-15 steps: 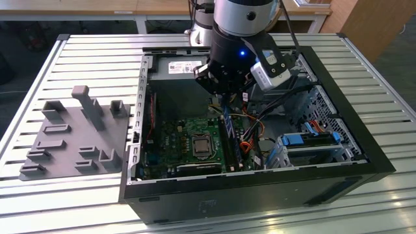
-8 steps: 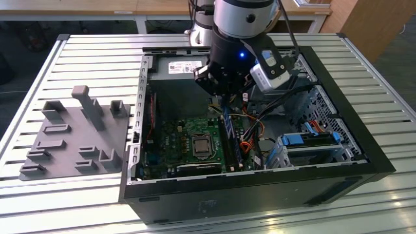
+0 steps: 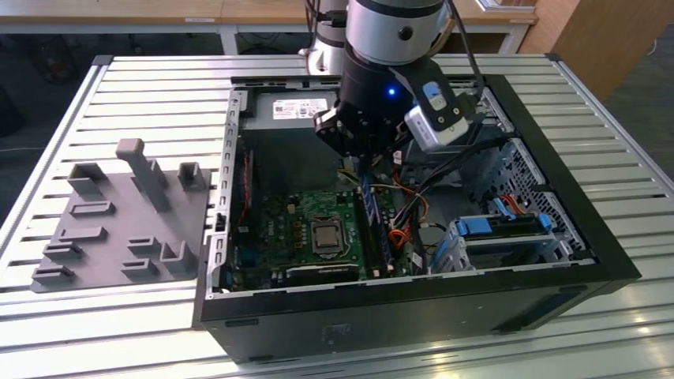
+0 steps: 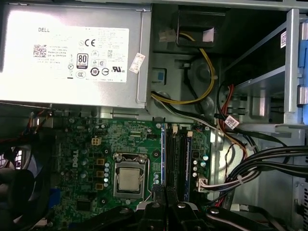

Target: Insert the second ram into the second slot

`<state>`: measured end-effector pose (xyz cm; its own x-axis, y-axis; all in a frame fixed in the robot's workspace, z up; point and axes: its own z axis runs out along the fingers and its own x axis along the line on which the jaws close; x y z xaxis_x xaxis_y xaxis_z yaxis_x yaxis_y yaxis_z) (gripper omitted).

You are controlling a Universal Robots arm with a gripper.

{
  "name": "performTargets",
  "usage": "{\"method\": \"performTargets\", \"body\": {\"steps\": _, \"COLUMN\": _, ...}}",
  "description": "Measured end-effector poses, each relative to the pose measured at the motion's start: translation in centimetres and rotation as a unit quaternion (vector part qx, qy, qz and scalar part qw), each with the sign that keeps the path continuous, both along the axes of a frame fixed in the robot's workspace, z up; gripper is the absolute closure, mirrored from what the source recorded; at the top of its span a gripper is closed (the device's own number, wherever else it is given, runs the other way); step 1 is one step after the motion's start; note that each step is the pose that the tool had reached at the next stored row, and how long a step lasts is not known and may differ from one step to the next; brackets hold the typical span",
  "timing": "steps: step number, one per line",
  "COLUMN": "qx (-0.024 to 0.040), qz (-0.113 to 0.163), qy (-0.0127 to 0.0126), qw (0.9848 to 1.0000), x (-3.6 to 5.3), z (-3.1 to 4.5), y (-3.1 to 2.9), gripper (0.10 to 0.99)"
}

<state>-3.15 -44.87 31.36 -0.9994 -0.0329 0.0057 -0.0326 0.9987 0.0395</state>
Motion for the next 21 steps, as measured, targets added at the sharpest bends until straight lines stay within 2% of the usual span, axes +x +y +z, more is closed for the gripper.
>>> {"method": "performTargets", "body": {"steps": 21, "qx": -0.0001, "qz": 0.0, "qy": 0.0, "qw": 1.0, "x": 0.0, "z": -0.56, "y": -0.04, "gripper": 0.961}}
